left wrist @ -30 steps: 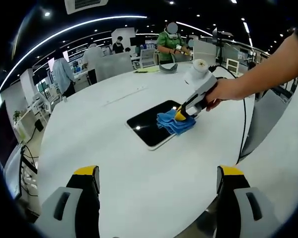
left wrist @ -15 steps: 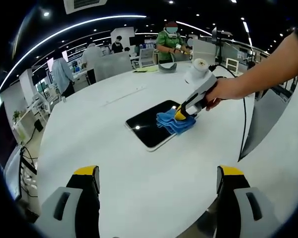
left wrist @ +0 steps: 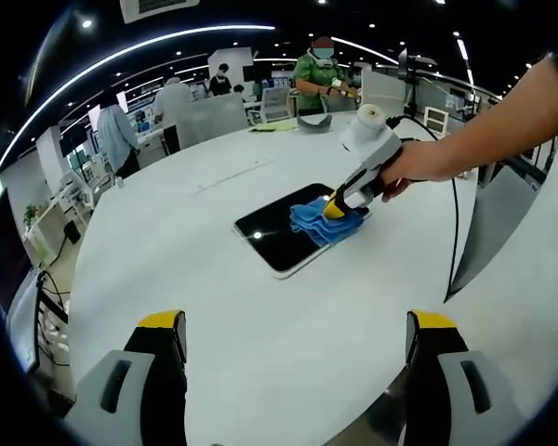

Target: Wipe the mirror surface with the cleaning cloth until all visible marks leave the cleaned area.

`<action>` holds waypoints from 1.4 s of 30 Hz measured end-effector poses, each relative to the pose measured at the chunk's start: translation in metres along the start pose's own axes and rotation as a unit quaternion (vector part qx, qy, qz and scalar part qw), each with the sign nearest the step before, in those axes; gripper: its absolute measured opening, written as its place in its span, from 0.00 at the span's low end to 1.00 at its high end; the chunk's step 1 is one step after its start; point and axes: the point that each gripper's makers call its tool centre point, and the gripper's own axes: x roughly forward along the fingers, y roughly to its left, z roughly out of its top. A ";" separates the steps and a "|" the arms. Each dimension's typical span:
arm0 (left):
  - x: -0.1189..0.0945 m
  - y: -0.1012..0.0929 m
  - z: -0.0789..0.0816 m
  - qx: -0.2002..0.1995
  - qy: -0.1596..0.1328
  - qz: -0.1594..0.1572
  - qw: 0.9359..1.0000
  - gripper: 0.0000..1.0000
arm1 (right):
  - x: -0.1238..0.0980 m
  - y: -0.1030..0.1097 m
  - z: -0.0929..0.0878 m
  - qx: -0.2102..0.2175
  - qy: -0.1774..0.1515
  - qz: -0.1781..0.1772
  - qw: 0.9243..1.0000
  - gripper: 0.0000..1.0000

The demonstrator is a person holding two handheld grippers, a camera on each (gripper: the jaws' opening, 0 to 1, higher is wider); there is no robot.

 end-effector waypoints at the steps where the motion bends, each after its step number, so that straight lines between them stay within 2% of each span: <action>1: 0.000 0.000 0.000 0.000 0.000 0.000 1.000 0.99 | 0.001 -0.001 0.001 0.000 0.000 0.000 1.000 0.02; 42: 0.003 0.001 -0.010 -0.026 0.006 0.006 1.000 0.99 | 0.018 -0.024 0.022 -0.004 0.010 -0.004 1.000 0.02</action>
